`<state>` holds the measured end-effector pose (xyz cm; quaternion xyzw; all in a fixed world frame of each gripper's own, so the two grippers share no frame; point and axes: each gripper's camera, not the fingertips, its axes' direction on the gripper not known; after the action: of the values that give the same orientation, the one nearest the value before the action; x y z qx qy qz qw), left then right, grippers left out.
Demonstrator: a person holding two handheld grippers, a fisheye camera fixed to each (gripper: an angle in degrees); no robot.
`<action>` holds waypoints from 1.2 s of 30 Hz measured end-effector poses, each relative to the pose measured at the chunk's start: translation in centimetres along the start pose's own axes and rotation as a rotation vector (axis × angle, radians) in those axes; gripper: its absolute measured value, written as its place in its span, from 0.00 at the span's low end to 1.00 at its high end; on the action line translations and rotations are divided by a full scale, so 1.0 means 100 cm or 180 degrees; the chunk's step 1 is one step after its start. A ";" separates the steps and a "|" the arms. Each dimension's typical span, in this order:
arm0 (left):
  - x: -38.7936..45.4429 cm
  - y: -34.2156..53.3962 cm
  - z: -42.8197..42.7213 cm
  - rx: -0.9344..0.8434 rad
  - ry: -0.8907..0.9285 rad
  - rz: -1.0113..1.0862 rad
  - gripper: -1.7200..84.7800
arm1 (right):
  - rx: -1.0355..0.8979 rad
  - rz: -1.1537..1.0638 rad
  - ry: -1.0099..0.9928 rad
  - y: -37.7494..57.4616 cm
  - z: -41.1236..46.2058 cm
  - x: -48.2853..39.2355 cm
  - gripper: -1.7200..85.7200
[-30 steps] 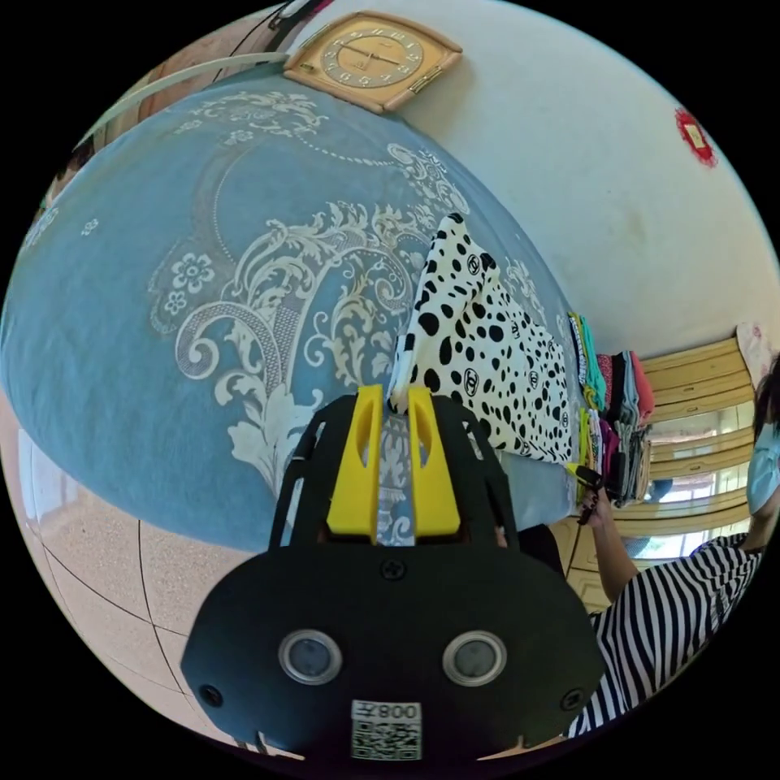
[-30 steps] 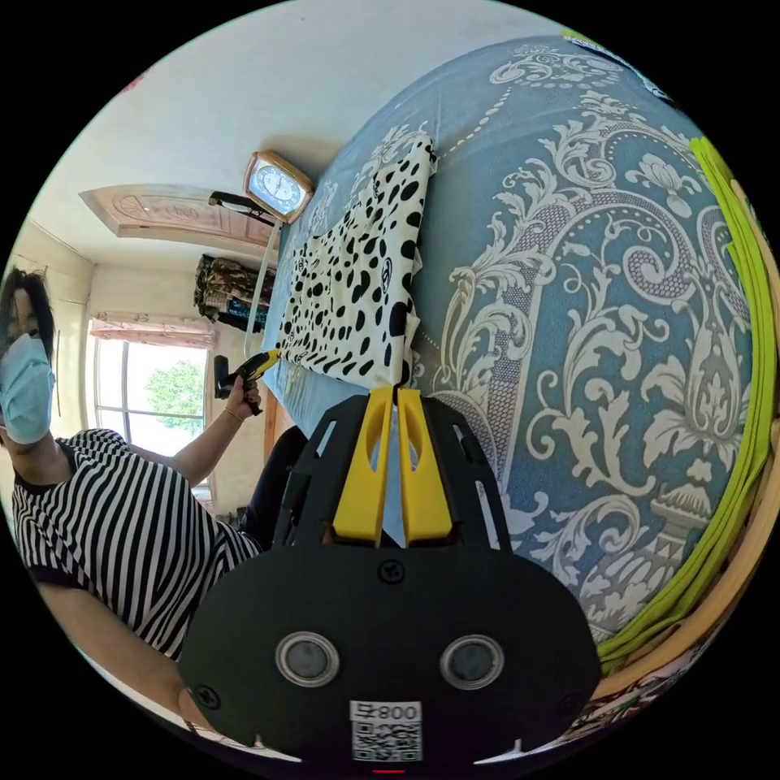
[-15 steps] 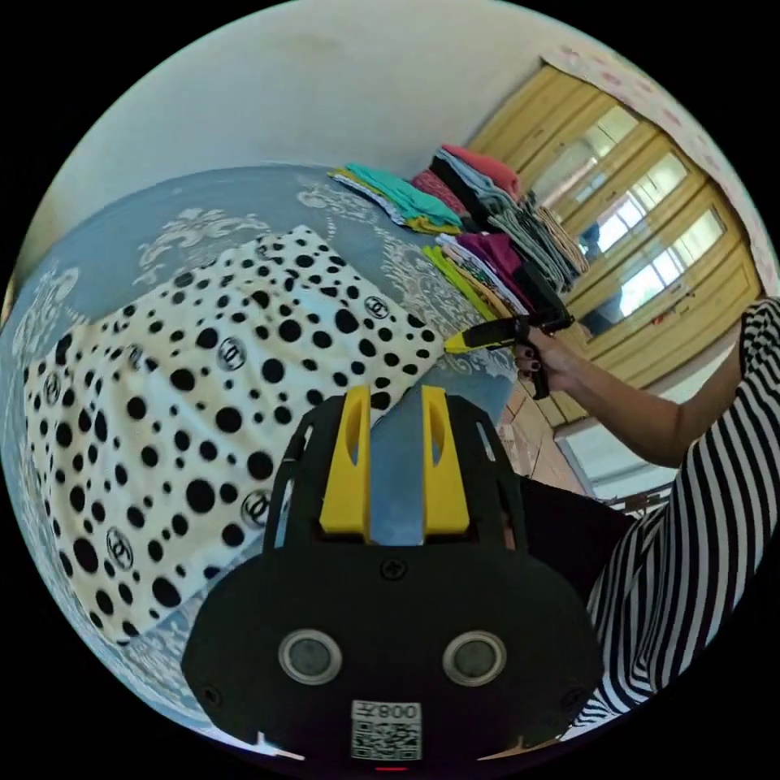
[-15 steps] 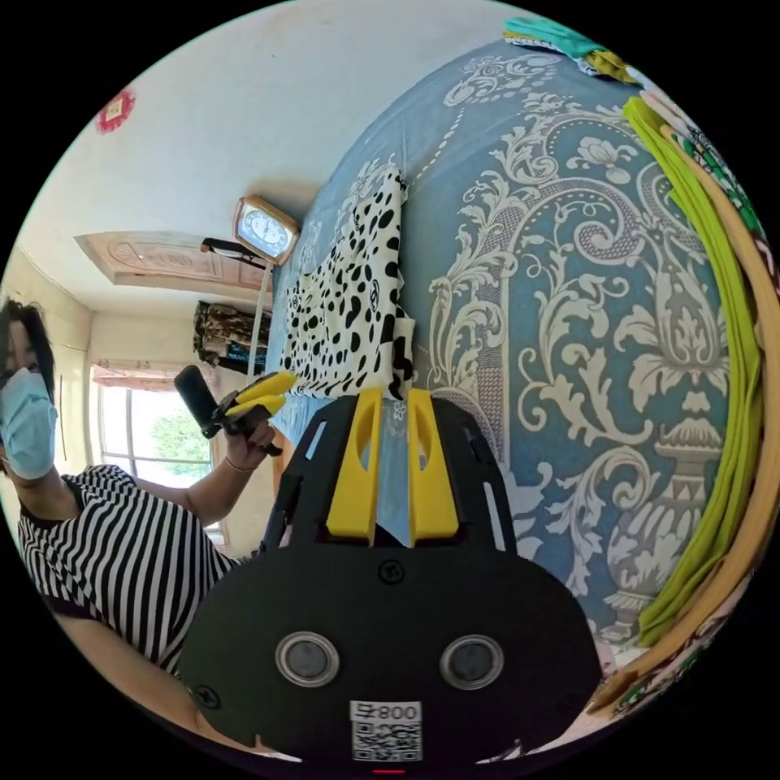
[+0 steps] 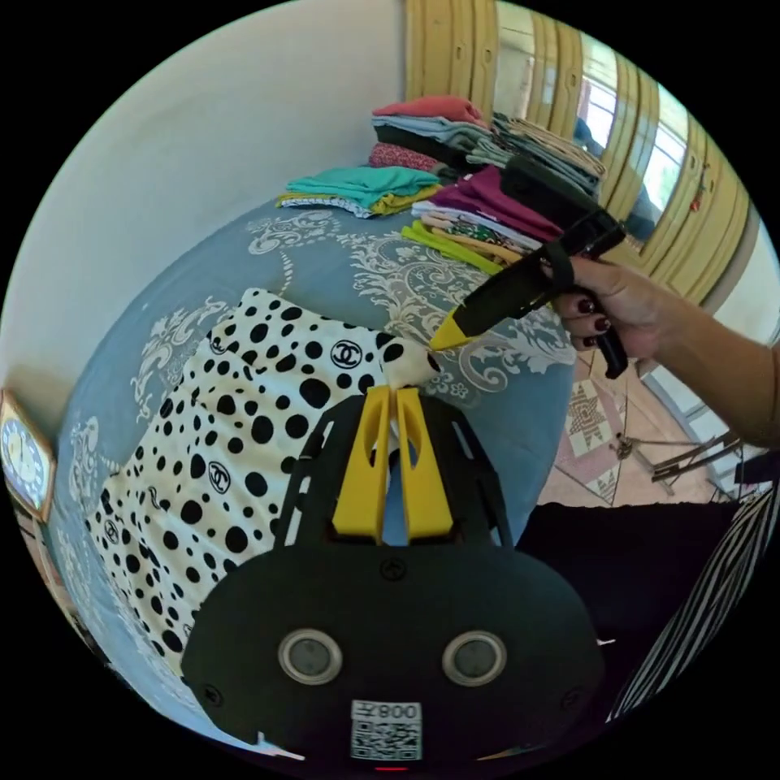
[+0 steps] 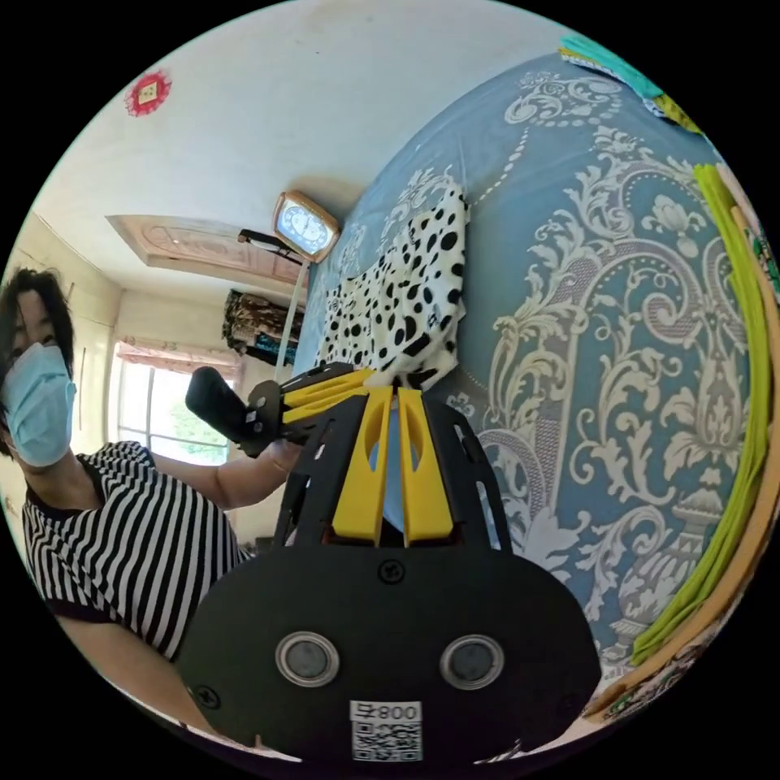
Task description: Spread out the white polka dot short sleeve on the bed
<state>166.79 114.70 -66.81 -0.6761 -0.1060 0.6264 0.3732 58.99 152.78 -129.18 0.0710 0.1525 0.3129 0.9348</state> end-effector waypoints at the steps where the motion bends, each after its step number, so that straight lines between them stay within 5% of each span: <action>1: -0.007 0.003 -0.003 0.0080 0.0075 -0.0216 0.04 | 0.0042 0.0025 0.0069 -0.003 -0.002 0.002 0.06; 7: -0.032 0.019 -0.011 0.0423 0.0454 -0.0912 0.04 | 0.0213 0.0347 -0.0182 -0.050 0.003 0.041 0.12; 36: -0.044 0.031 -0.079 0.0511 0.0680 -0.0803 0.04 | 0.0155 0.0495 -0.0230 -0.237 0.178 0.077 0.04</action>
<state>172.29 106.92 -65.95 -0.6881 -0.0994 0.5057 0.5108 84.07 137.99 -119.62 0.1166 0.1204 0.3780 0.9105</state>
